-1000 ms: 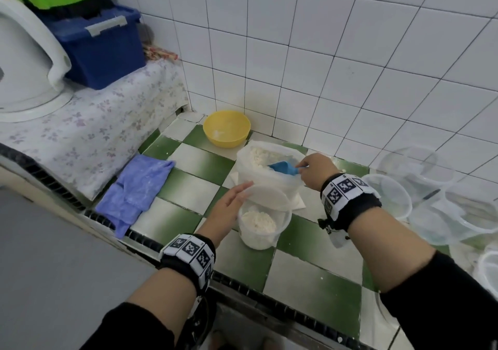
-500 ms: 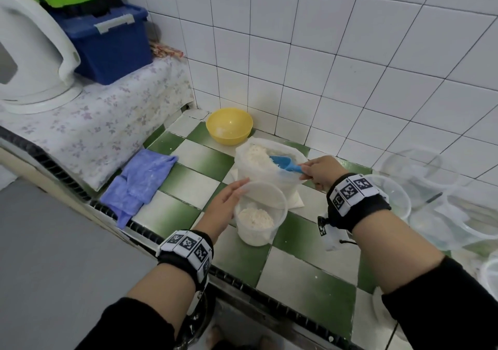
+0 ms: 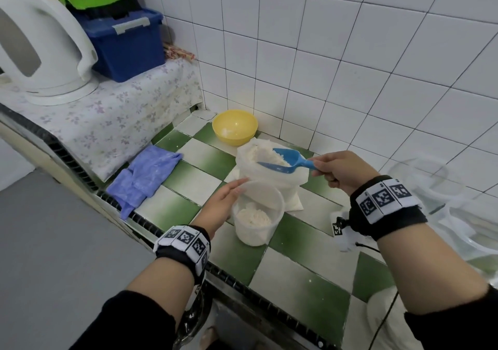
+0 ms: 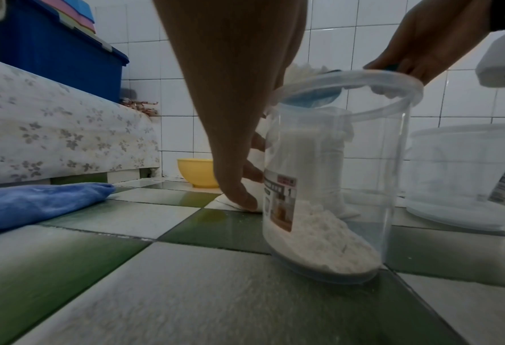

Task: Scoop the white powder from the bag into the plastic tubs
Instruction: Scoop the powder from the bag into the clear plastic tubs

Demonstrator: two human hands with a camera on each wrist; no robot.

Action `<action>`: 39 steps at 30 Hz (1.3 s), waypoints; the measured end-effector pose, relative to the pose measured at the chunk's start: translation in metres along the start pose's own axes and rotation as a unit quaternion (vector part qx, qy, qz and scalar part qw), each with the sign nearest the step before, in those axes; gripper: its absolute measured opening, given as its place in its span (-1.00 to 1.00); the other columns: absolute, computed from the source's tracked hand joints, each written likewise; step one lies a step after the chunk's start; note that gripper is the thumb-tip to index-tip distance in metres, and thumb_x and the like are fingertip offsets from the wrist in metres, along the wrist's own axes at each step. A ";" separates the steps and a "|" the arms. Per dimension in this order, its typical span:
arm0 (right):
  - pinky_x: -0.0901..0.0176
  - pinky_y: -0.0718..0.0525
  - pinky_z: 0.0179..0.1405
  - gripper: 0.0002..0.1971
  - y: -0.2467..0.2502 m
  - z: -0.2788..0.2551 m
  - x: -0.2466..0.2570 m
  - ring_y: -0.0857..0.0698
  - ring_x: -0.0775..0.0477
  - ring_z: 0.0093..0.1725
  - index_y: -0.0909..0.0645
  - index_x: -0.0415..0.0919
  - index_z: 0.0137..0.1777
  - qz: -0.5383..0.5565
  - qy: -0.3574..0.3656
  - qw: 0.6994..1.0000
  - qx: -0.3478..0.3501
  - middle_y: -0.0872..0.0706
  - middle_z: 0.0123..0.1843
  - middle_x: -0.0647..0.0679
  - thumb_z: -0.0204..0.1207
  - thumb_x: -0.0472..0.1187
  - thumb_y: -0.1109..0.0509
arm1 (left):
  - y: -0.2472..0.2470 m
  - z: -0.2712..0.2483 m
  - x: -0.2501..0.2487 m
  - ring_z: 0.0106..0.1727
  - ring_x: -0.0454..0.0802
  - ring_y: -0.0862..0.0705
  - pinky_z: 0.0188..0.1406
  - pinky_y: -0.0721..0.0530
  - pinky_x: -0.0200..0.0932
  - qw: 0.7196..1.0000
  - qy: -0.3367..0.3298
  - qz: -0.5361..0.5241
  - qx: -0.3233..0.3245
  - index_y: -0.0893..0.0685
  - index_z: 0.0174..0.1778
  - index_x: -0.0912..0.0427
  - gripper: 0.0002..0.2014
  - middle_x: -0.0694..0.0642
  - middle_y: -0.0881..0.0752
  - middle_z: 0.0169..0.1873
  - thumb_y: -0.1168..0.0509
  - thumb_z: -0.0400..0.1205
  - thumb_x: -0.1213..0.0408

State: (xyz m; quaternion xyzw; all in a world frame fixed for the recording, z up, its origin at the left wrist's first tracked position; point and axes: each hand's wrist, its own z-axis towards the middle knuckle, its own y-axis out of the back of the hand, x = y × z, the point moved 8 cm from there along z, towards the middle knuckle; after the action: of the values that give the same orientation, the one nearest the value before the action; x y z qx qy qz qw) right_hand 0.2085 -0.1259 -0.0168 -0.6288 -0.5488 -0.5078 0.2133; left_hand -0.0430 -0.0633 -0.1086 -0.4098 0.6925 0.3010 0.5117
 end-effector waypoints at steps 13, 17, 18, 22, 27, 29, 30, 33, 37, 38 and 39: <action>0.33 -0.47 -0.34 -0.80 -0.042 -0.036 0.008 -0.54 0.08 -0.29 -0.73 -0.13 0.06 -0.314 0.103 0.941 0.071 -0.69 -0.26 0.05 0.62 -0.24 -0.27 | -0.003 -0.002 -0.002 0.17 0.01 -0.71 0.18 -0.69 0.21 1.000 0.011 0.019 -0.009 -0.66 0.30 -0.24 -0.73 -0.11 -0.74 0.19 -0.12 0.78 0.01; 0.26 -0.49 0.00 -0.74 -0.071 -0.046 0.020 -0.56 -0.04 0.04 -0.67 -0.14 0.20 -0.451 0.218 0.865 0.024 -0.67 0.04 -0.05 0.64 -0.26 -0.21 | -0.002 -0.003 -0.005 0.22 0.04 -0.70 0.16 -0.68 0.10 0.999 0.008 0.029 -0.024 -0.69 0.28 -0.23 -0.74 -0.10 -0.75 0.18 -0.15 0.77 0.01; 0.23 -0.47 0.07 -0.73 -0.078 -0.048 0.020 -0.55 -0.08 0.09 -0.65 -0.10 0.23 -0.484 0.255 0.837 0.012 -0.66 0.08 -0.06 0.63 -0.26 -0.22 | -0.001 -0.003 -0.005 0.27 0.07 -0.69 0.19 -0.66 0.08 0.999 0.001 0.031 -0.033 -0.70 0.29 -0.19 -0.74 -0.06 -0.75 0.22 -0.17 0.77 0.03; 0.11 -0.49 0.02 -0.70 -0.094 -0.054 0.020 -0.54 -0.14 0.03 -0.68 -0.09 0.16 -0.517 0.346 0.783 -0.009 -0.66 0.01 -0.07 0.49 -0.39 -0.33 | 0.005 -0.002 -0.010 0.29 0.11 -0.68 0.34 -0.63 0.17 0.995 -0.036 0.059 -0.066 -0.72 0.30 -0.06 -0.72 -0.02 -0.76 0.23 -0.17 0.78 0.15; 0.16 -0.38 -0.29 -0.68 -0.093 -0.052 0.018 -0.58 -0.15 -0.25 -0.70 -0.12 -0.20 -0.499 0.372 0.782 -0.024 -0.63 -0.25 -0.07 0.17 -0.53 -0.52 | 0.008 0.000 -0.015 0.24 -0.10 -0.70 0.37 -0.63 0.00 0.991 -0.064 0.072 -0.091 -0.76 0.24 -0.02 -0.75 -0.12 -0.76 0.18 -0.23 0.75 0.26; 0.17 -0.34 -0.17 -0.75 -0.092 -0.050 0.018 -0.53 -0.12 -0.16 -0.70 -0.09 -0.05 -0.502 0.363 0.785 -0.017 -0.59 -0.18 -0.05 0.36 -0.43 -0.46 | 0.010 0.001 -0.015 0.20 -0.09 -0.71 0.32 -0.66 0.02 0.989 -0.068 0.075 -0.106 -0.76 0.25 0.02 -0.75 -0.08 -0.77 0.16 -0.24 0.75 0.28; 0.19 -0.33 -0.12 -0.77 -0.089 -0.049 0.018 -0.50 -0.09 -0.12 -0.68 -0.08 0.03 -0.502 0.354 0.789 -0.010 -0.55 -0.15 -0.03 0.45 -0.37 -0.41 | 0.012 0.002 -0.015 0.18 -0.08 -0.72 0.29 -0.68 0.03 0.988 -0.068 0.074 -0.114 -0.75 0.26 0.04 -0.75 -0.04 -0.77 0.16 -0.24 0.74 0.29; 0.17 -0.42 -0.04 -0.82 -0.077 -0.048 0.026 -0.52 -0.06 -0.06 -0.67 -0.04 0.10 -0.458 0.324 0.828 0.003 -0.54 -0.13 -0.01 0.58 -0.24 -0.31 | 0.022 0.004 -0.016 0.14 -0.09 -0.73 0.19 -0.69 -0.15 0.985 -0.078 0.073 -0.134 -0.75 0.26 0.05 -0.75 0.03 -0.78 0.17 -0.24 0.74 0.31; 0.32 -0.40 -0.21 -0.87 -0.054 -0.043 0.039 -0.50 0.10 -0.18 -0.67 -0.01 0.03 -0.367 0.280 0.887 0.010 -0.60 -0.15 0.06 0.60 -0.20 -0.31 | 0.042 0.004 -0.016 0.09 -0.20 -0.72 0.12 -0.66 -0.37 0.979 -0.091 0.070 -0.167 -0.75 0.19 0.00 -0.78 -0.01 -0.78 0.14 -0.26 0.73 0.32; 0.40 -0.36 -0.31 -0.87 -0.049 -0.042 0.042 -0.47 0.16 -0.27 -0.68 -0.01 0.02 -0.338 0.273 0.901 0.010 -0.56 -0.21 0.12 0.60 -0.22 -0.31 | 0.047 0.004 -0.015 0.14 -0.16 -0.72 0.26 -0.66 -0.23 0.978 -0.091 0.065 -0.176 -0.75 0.16 -0.05 -0.78 -0.03 -0.79 0.14 -0.27 0.72 0.31; 0.44 -0.33 -0.40 -0.87 -0.042 -0.040 0.045 -0.45 0.18 -0.35 -0.68 -0.01 0.01 -0.305 0.268 0.914 0.003 -0.54 -0.26 0.15 0.60 -0.23 -0.32 | 0.052 0.004 -0.013 0.19 -0.12 -0.72 0.35 -0.63 -0.09 0.976 -0.089 0.061 -0.187 -0.74 0.13 -0.12 -0.77 -0.04 -0.79 0.14 -0.28 0.72 0.30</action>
State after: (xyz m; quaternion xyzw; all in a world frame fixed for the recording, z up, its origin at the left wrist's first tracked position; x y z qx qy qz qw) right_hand 0.1489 -0.1248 0.0257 -0.2703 -0.6377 -0.6963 0.1886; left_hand -0.0847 -0.0310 -0.0975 -0.4266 0.5994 0.4911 0.4664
